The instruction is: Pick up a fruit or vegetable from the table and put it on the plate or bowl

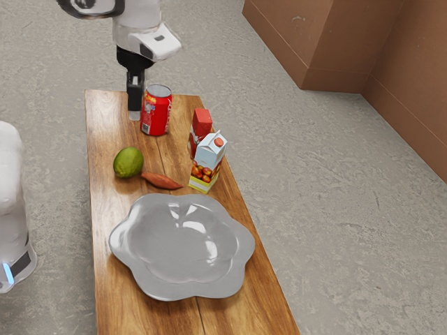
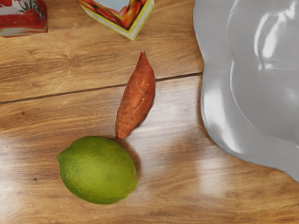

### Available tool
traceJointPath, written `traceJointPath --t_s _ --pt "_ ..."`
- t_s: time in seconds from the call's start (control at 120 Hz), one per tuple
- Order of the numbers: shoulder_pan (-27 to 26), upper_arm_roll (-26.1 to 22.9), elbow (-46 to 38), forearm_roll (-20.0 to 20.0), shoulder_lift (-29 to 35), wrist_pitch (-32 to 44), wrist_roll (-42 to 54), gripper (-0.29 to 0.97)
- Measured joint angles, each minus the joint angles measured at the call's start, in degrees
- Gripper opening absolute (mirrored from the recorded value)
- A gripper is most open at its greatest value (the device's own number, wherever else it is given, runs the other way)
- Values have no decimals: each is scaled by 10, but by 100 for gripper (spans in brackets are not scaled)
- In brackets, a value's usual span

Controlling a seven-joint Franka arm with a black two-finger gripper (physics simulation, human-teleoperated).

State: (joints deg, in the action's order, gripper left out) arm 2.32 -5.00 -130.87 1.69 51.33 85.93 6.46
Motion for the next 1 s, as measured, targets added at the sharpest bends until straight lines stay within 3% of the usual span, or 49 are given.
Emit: traceJointPath --t_s 0.142,0.233,0.292,0.533,0.742,0.908,1.0 --pt "18 -40 -101 -10 78 80 -27 66" --pt "52 -35 -18 -14 -50 81 -42 66" --pt "58 -27 4 -15 -88 76 -50 66" --pt "134 -32 -123 -34 0 157 -77 66" --pt "230 -108 -133 -76 37 189 -91 66" --pt "281 -79 -157 -91 95 197 -99 66" --pt "282 -76 -158 -99 98 197 -102 66"
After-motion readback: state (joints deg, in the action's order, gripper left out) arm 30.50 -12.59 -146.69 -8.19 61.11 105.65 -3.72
